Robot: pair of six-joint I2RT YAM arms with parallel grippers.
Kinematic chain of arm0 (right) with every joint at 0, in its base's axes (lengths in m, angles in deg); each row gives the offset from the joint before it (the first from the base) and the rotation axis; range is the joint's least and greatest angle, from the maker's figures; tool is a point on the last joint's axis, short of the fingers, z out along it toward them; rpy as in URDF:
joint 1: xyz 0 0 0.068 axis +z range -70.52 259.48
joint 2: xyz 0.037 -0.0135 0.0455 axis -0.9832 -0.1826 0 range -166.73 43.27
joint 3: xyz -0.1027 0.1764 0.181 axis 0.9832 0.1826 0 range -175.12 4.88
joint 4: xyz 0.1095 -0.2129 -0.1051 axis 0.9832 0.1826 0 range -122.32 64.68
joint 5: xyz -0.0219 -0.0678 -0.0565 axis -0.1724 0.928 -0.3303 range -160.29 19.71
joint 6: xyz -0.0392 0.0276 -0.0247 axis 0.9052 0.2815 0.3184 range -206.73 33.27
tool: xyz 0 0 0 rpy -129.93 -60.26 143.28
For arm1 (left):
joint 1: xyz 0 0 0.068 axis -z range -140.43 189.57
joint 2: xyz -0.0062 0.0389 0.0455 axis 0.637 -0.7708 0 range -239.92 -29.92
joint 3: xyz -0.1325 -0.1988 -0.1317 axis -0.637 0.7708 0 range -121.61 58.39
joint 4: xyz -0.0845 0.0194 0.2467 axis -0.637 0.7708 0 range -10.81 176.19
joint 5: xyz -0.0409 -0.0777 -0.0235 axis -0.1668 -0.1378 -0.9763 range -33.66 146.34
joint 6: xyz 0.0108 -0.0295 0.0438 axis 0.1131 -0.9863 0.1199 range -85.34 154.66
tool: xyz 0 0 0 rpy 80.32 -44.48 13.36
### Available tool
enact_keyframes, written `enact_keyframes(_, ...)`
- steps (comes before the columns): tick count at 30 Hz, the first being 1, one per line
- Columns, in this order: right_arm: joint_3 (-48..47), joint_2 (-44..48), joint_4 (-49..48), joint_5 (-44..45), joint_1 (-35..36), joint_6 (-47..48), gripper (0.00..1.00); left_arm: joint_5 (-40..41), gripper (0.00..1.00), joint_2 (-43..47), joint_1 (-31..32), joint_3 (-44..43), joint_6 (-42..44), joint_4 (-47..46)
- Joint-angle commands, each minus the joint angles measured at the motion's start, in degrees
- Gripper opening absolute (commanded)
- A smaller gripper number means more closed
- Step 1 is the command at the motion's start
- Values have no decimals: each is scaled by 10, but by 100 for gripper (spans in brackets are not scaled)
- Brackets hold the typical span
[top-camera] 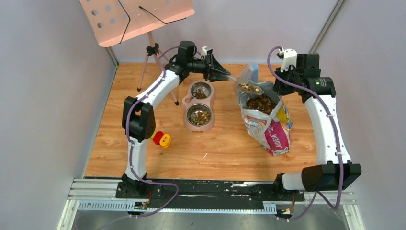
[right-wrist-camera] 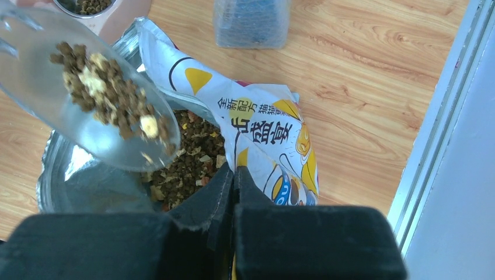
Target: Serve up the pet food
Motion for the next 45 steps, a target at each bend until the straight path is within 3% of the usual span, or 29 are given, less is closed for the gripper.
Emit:
enact_keyframes(1, -33, -9, -30, 10, -2, 12, 0, -16, 0, -33, 15, -36, -9, -90)
enact_keyframes(14, -12, 14, -59, 13, -2, 44, 0, -66, 0, 9, -36, 13, 29, -142)
enact_keyframes(37, -2, 10, -98, -13, -1, 40, 0, -60, 0, 190, -154, 288, 2, -235)
enact_keyframes(45, -1, 11, -107, -18, -2, 39, 0, -57, 0, 218, -162, 360, 4, -298)
